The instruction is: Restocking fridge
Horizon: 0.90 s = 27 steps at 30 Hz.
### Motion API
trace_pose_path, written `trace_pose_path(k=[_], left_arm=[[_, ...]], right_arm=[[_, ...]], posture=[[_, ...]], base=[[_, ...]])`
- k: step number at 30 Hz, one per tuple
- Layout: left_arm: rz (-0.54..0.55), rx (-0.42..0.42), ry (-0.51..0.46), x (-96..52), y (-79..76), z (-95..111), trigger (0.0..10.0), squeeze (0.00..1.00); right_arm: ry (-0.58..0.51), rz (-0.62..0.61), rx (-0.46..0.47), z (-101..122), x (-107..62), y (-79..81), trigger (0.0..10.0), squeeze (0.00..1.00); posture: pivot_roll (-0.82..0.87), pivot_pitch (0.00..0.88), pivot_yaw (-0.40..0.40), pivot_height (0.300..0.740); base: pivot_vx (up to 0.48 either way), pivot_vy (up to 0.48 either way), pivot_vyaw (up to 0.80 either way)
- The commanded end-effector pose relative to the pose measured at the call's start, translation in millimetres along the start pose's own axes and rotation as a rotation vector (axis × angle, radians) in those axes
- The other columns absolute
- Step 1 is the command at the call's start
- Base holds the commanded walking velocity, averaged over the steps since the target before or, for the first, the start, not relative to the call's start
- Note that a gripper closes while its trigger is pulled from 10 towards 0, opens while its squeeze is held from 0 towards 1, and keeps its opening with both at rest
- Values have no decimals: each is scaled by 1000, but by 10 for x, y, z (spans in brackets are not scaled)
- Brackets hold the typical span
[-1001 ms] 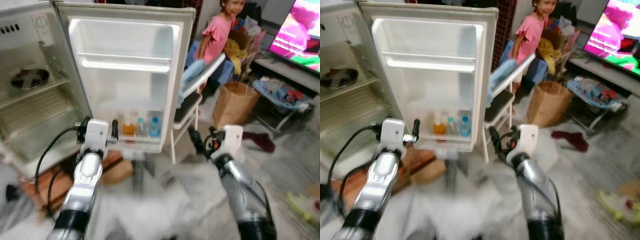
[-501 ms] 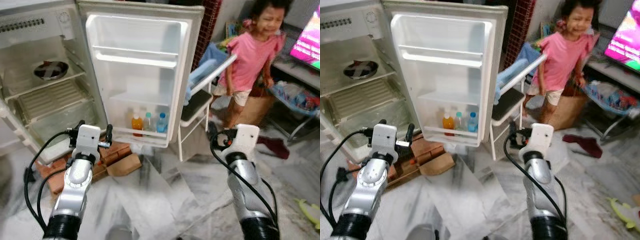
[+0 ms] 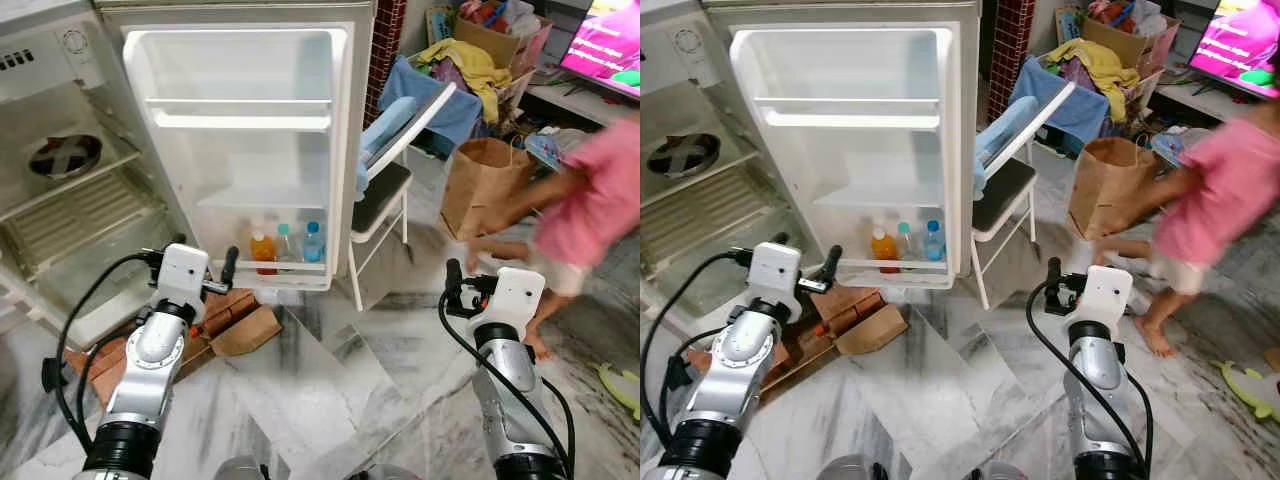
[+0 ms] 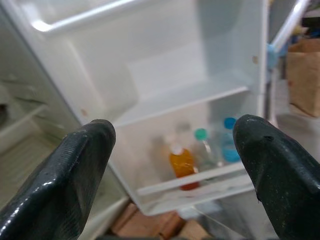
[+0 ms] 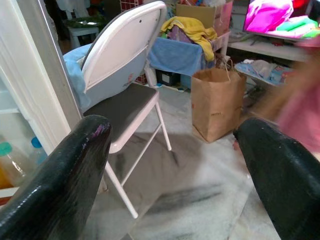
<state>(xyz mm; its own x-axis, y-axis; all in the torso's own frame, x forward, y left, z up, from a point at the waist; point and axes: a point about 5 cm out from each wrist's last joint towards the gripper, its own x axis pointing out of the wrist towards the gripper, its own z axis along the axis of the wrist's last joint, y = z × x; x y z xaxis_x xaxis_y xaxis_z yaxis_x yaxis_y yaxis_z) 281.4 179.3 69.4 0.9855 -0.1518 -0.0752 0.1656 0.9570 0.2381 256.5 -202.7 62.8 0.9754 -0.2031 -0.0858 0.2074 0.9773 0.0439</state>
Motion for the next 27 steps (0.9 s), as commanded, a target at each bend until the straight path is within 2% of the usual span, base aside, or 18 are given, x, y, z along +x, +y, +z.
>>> trace_pose_path(k=[1,5,11,17,27], left_arm=[[-17,-7,20,-48,-17,-45,10000,0],[-29,-19,31,-83,-76,-93,10000,0],[15,-29,20,-48,-19,-66,10000,0],[30,-35,6,-24,-4,-30,10000,0],[43,-34,3,-23,-15,-28,10000,0]], right_arm=[[-16,-15,15,25,-26,-26,10000,0],[10,10,6,-41,-57,21,10000,0],[-29,90,-22,61,28,136,10000,0],[-42,113,-20,123,99,175,10000,0],[-47,122,-16,125,84,179,10000,0]], posture=[[-79,0,18,740],[-71,0,4,740],[-51,0,-29,740],[-43,0,-43,740],[-50,0,-43,740]], base=[[0,0,0],[0,-152,0],[40,-338,0],[318,-324,458],[461,0,0]])
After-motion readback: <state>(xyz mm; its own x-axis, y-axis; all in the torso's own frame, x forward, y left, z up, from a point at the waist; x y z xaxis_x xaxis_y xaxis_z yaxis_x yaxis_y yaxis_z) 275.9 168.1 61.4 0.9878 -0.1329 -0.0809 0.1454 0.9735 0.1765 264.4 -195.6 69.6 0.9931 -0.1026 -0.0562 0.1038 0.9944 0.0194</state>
